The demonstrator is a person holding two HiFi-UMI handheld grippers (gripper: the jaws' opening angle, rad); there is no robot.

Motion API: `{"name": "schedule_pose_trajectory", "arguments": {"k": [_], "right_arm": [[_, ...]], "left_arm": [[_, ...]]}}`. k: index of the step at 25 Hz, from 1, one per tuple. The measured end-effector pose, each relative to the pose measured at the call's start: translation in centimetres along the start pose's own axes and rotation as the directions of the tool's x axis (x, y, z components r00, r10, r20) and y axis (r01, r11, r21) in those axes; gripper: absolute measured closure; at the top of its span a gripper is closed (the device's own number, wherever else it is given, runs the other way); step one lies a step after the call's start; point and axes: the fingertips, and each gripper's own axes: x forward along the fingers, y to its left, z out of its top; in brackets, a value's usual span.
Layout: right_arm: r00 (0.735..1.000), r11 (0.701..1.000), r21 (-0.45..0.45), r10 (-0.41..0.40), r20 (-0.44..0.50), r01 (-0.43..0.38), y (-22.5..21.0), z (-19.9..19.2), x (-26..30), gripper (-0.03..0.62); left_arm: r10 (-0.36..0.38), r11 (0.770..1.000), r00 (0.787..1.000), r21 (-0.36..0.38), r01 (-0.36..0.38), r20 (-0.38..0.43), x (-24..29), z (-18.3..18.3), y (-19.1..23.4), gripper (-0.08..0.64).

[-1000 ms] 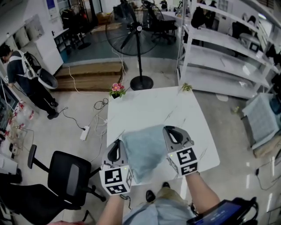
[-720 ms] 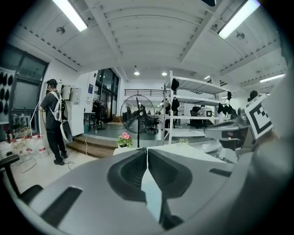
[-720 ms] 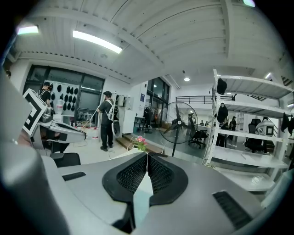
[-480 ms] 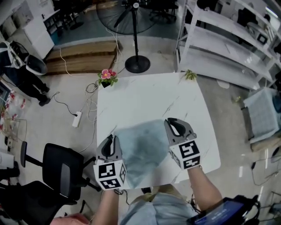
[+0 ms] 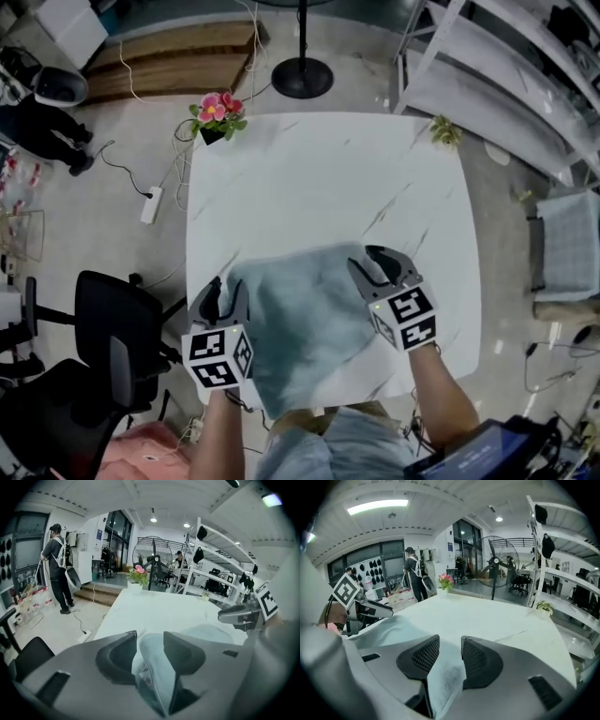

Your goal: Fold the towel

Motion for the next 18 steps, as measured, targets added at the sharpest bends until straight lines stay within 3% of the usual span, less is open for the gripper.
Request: {"name": "schedule_pose_trajectory", "arguments": {"k": [5,9,14,16,18], "right_arm": [[0.995,1.0,0.008,0.009,-0.096,-0.008,-0.9,-2.2,2.7,0.4],[0.983,1.0,0.026,-0.008,-0.185,0.012,-1.7,-4.3,3.7,0.383],[0.983,0.997,0.069,-0.024,-0.184,0.037,-2.6,-4.3,3.8,0.379],[0.981,0.997,0.072,0.004,-0.192,0.01,-2.2,-4.3,4.1,0.414],[0.98,0.994,0.101,0.049,-0.192,-0.03,-1.6,-4.3,4.3,0.514]], "left_arm": [[-0.029,1.0,0.995,0.001,0.029,-0.093,2.3,-1.8,-0.2,0.38],[-0.026,1.0,0.992,-0.016,0.024,-0.121,3.1,-2.6,0.1,0.414],[-0.02,1.0,0.991,-0.018,0.018,-0.134,3.6,-2.6,0.7,0.417],[-0.016,1.0,0.989,-0.003,0.015,-0.146,3.8,-2.9,0.7,0.433],[-0.012,1.0,0.989,0.009,0.014,-0.15,3.9,-2.9,0.8,0.518]]}}
